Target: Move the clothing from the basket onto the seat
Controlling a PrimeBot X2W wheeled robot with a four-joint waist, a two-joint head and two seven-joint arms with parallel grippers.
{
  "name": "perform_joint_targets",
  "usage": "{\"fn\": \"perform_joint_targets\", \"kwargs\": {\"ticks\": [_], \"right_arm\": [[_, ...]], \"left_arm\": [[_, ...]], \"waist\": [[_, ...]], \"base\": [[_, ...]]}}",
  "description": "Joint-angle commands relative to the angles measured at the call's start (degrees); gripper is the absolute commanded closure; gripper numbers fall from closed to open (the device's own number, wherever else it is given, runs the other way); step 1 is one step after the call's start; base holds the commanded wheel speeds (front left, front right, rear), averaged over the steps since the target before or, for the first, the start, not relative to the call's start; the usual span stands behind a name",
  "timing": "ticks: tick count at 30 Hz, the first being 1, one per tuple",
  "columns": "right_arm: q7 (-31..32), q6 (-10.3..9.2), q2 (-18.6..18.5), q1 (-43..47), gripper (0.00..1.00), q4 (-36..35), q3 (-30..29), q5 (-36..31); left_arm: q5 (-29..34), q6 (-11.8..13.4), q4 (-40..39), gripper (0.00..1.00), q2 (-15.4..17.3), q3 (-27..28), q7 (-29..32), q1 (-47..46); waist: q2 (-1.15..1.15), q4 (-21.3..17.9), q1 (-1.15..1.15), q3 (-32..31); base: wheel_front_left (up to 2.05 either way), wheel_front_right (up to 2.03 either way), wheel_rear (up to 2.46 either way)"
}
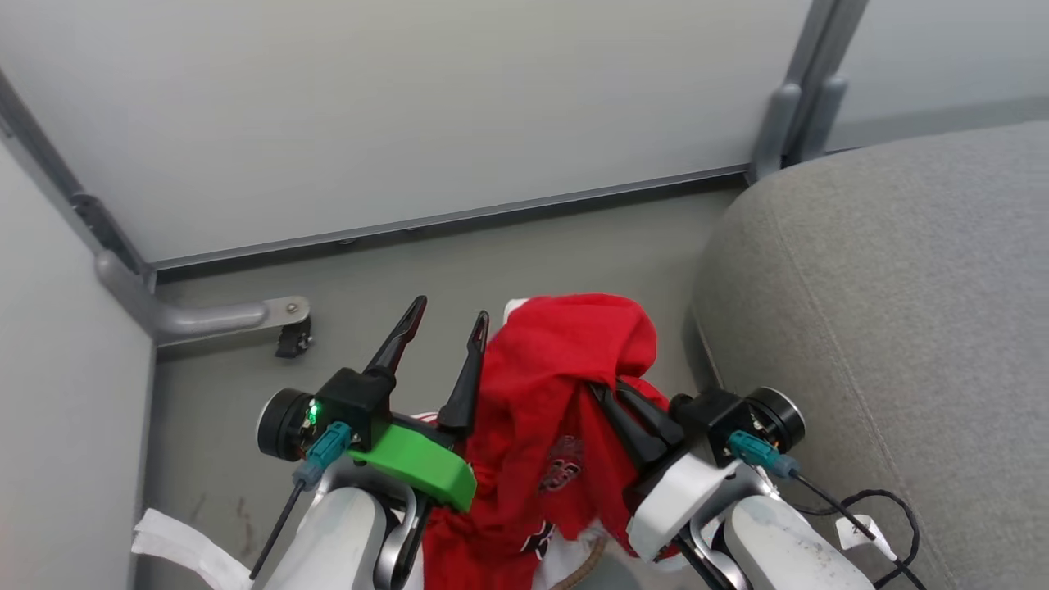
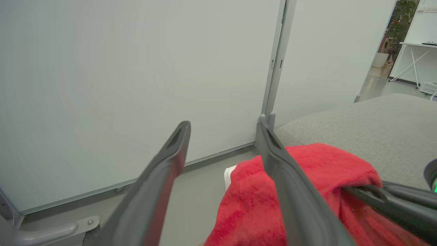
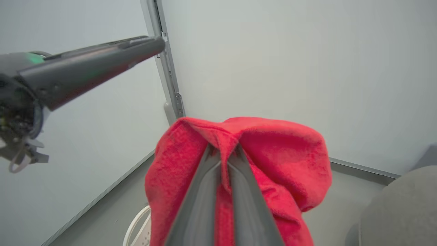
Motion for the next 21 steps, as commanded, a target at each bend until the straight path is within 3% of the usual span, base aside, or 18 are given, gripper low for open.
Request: {"fn": "perform_joint_targets", "kwargs": {"ticks": [1, 11, 21], "right_arm": [[-0.30, -0.07, -0.22, 0.99, 1.00, -0.75, -0.27, -0.47], [-0.30, -0.07, -0.15, 4.39, 1.00, -4.26, -4.17, -2.06], [-0.29, -0.07, -0.13, 4.79, 1.00, -7.79, -11.20, -4.57]], "left_arm": [[1.05, -0.18, 0.14, 0.00, 0.08, 0.73, 0.03, 0.89], [2.34, -0.52, 0.55, 0.00, 0.13, 2.41, 0.04, 2.52], [3.65, -0.58, 0.03, 0.00, 0.40, 1.67, 0.03, 1.48]], "waist": [[0.00, -8.65, 0.00, 1.09], [0.00, -20.90, 0.00, 2.41], [0.00, -25.98, 0.00, 5.73]], "base": [[0.00, 0.00, 0.00], [0.00, 0.00, 0.00], [0.00, 0.00, 0.00]]}}
